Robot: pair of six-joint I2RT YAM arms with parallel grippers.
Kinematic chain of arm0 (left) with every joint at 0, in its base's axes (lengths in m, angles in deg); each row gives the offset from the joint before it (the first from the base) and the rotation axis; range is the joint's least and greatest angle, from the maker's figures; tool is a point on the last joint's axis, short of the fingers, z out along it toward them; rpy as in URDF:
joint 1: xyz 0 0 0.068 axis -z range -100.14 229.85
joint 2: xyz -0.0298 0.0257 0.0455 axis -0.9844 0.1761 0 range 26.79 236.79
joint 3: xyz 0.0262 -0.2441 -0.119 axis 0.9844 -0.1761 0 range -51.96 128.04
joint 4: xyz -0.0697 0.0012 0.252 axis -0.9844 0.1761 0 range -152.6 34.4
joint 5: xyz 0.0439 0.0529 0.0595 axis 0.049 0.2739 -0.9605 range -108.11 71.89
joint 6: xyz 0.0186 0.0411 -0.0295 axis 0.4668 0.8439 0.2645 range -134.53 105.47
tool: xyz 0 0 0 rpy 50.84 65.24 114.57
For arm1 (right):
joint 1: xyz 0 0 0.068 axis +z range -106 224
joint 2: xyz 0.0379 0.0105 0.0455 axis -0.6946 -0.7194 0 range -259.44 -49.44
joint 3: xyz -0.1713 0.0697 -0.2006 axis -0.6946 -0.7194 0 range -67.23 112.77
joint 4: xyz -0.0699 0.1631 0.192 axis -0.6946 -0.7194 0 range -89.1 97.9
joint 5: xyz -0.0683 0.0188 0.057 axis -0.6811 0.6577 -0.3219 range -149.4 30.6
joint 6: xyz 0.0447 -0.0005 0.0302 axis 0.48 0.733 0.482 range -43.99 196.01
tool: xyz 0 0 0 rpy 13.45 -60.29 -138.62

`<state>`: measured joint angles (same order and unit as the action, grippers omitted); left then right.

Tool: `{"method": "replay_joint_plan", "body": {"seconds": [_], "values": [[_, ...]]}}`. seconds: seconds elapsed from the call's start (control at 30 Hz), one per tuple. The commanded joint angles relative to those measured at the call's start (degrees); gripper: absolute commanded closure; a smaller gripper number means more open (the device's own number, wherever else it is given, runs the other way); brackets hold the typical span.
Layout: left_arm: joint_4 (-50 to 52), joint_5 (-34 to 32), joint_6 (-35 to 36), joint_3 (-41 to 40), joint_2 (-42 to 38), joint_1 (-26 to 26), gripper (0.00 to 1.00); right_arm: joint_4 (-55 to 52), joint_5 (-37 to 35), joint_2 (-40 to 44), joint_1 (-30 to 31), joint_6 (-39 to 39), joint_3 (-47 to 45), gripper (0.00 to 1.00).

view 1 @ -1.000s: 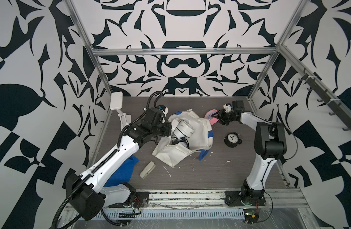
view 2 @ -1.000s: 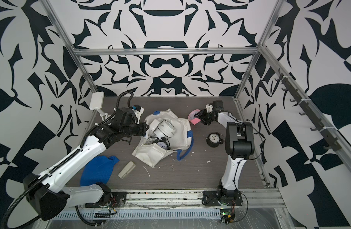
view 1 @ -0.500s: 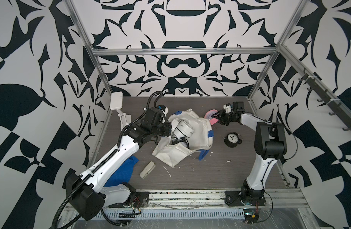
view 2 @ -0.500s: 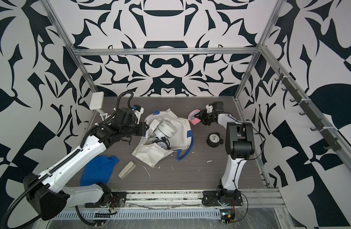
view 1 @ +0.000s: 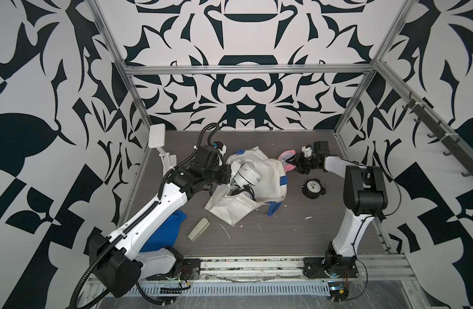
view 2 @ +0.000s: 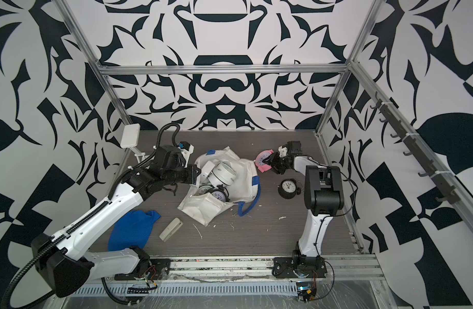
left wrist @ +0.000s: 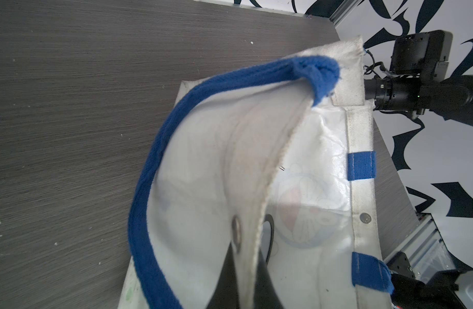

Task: Take the alarm clock out of the canvas bag
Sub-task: Place the alarm at the center of the board.

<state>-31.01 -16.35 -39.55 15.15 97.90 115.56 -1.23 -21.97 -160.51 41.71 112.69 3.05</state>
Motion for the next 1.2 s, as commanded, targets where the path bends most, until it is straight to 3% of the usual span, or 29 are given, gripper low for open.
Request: {"method": "replay_joint_plan", "body": {"seconds": [0.0, 1.17], "values": [[-0.1, 1.4, 0.3, 1.0, -0.6, 0.4, 1.00, 0.3, -0.6, 2.9, -0.4, -0.2, -0.4, 0.51], [0.2, 2.4, -0.2, 2.3, 0.5, 0.4, 1.00, -1.6, -3.2, 5.3, -2.7, -1.2, -4.0, 0.38]]}}
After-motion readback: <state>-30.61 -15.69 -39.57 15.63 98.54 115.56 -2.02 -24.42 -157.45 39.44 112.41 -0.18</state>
